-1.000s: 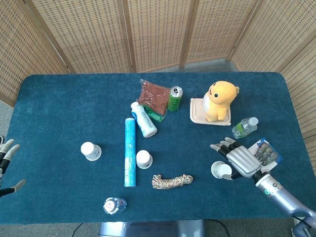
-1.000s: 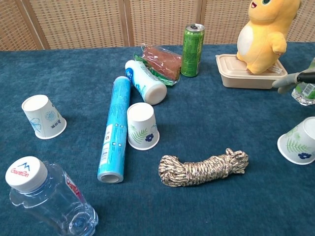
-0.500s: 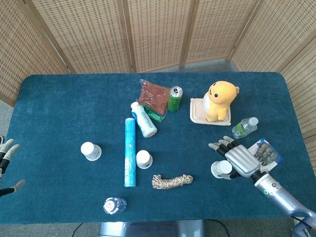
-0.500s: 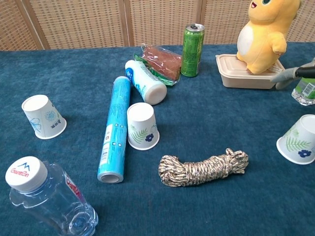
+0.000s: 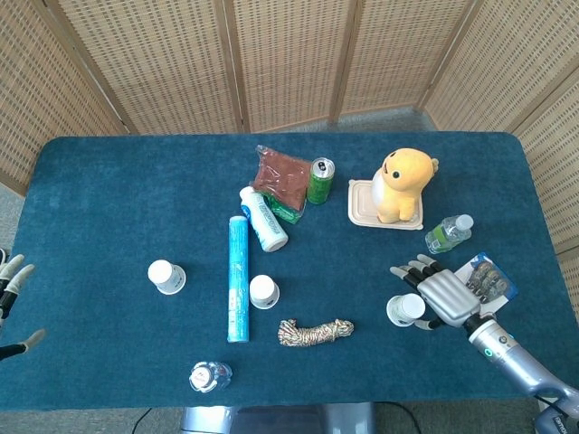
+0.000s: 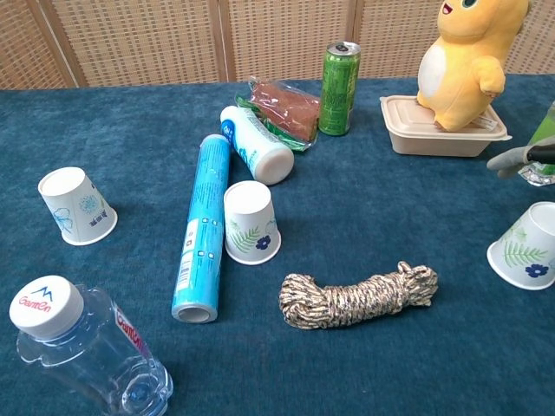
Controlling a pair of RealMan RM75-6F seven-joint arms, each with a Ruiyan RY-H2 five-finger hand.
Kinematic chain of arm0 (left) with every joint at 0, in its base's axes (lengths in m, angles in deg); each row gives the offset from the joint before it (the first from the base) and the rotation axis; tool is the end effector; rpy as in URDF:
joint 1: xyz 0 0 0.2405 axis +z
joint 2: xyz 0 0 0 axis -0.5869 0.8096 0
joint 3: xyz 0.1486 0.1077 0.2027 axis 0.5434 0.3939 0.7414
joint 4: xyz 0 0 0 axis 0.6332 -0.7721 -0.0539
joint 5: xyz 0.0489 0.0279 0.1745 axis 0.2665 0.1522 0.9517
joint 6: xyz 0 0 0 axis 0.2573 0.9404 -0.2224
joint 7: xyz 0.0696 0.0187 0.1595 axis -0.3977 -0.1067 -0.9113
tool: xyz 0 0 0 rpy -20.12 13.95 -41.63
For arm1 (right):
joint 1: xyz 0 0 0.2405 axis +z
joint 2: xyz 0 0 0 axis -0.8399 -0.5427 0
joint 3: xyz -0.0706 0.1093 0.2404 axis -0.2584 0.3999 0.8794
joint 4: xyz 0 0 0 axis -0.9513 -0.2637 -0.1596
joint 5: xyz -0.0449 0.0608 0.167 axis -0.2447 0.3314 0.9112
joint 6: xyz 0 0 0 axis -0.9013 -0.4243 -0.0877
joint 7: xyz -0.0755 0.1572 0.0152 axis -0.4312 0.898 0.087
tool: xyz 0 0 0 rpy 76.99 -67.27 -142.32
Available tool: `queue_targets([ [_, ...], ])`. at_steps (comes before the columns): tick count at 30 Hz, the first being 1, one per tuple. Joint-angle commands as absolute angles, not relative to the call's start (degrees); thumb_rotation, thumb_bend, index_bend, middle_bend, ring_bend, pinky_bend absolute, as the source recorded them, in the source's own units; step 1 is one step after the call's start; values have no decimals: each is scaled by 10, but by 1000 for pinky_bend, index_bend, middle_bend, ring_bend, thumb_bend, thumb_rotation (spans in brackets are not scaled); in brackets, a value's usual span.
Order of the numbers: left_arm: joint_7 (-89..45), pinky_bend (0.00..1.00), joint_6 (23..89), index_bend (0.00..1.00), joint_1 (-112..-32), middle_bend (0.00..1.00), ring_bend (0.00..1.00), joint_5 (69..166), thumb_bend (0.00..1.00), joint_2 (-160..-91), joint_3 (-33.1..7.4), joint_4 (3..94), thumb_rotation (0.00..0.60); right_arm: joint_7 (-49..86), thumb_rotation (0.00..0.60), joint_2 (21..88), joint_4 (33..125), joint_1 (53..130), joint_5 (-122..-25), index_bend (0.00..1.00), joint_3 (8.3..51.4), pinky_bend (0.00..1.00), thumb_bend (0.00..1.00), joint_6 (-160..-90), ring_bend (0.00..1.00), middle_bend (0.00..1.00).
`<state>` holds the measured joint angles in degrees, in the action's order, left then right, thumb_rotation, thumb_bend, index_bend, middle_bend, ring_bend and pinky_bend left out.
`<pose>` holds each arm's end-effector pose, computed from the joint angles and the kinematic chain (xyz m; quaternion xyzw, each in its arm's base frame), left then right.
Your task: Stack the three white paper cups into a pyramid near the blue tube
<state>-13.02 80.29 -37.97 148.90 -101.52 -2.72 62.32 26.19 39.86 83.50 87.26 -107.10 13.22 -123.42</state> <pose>-0.3306 0.1803 0.2152 -0.6262 -0.3790 -0.3752 0.5687 -0.2729 -0.3014 0.0946 0.8110 -0.3311 0.3012 0.3767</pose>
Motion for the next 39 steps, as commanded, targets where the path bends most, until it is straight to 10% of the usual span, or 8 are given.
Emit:
queue_targets([
  [1, -130, 0, 803, 0, -380, 0, 0, 1488, 222, -1015, -28, 623, 600, 275, 590, 415, 809, 867, -1065, 100, 130, 134, 57, -1230, 159, 201],
  [17, -141, 0, 799, 0, -380, 0, 0, 1489, 222, -1019, -26, 625, 600, 305, 600, 457, 756, 843, -1074, 306, 133, 205, 161, -1275, 352, 445],
  [39, -141, 0, 797, 0, -382, 0, 0, 1491, 221, -1020, -25, 625, 600, 252, 600, 459, 835, 860, -1059, 412, 171, 251, 331, -1272, 400, 535],
])
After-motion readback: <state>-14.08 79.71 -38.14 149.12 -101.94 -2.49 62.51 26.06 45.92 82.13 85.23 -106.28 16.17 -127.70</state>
